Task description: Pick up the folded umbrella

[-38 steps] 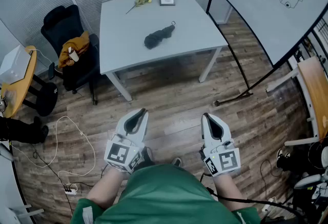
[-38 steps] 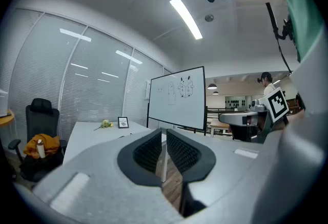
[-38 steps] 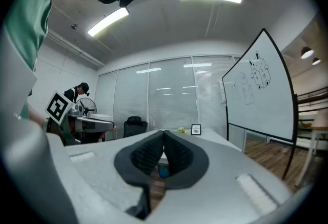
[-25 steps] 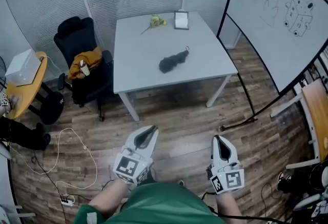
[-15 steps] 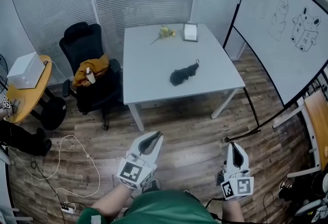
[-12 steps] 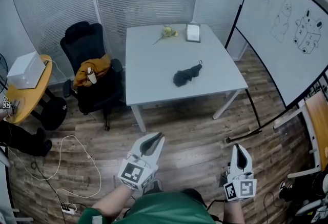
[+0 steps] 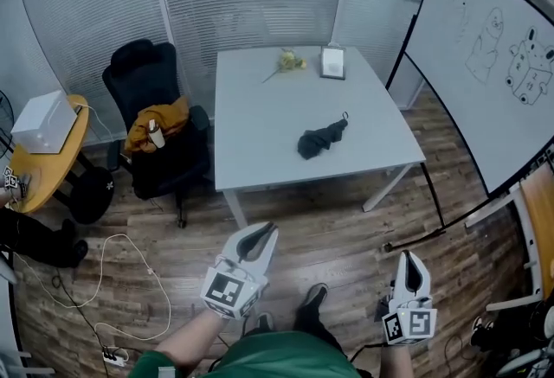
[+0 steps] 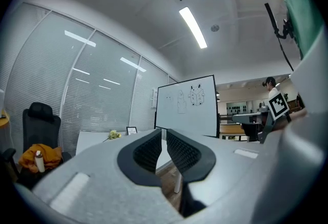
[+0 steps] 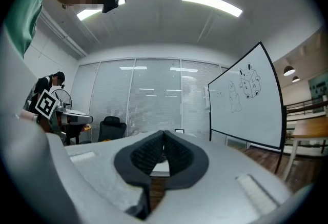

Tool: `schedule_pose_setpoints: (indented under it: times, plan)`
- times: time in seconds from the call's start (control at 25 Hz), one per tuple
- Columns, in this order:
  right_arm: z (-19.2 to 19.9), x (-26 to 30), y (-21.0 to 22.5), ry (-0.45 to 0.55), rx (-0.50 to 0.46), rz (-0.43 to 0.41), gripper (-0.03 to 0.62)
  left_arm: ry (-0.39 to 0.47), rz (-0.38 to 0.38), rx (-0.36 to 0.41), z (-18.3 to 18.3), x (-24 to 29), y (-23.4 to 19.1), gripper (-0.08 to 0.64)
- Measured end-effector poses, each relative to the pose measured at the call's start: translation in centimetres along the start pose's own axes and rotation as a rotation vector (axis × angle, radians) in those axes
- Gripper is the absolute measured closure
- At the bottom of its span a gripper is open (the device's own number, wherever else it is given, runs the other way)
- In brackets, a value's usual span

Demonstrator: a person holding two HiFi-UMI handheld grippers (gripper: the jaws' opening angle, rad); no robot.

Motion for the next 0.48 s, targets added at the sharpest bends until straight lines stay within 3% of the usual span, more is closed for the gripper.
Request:
schedule_pose_setpoints:
  times: [0.24,0.48]
  plan:
    - [0.4,6.2,4.2,0.045,-0.002,-0.07,0.589,-0.012,-0.059,0.097,-0.9,6.6,-1.3,0.522]
    - [-1.6,13.8,9.7,0.117,-0.064,-0.164,0.589,0.041,-0.118,0.102,-4.0,14.7,-1.3,0.522]
Point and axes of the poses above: the fingertips, and each gripper's own axes: x forward along the fingers, y to its right, z out of its underside, the point moved 9 cm from there along -x, backward along the fingers, and after that the axes turned 1 degree about z, right-handed, at the moved point
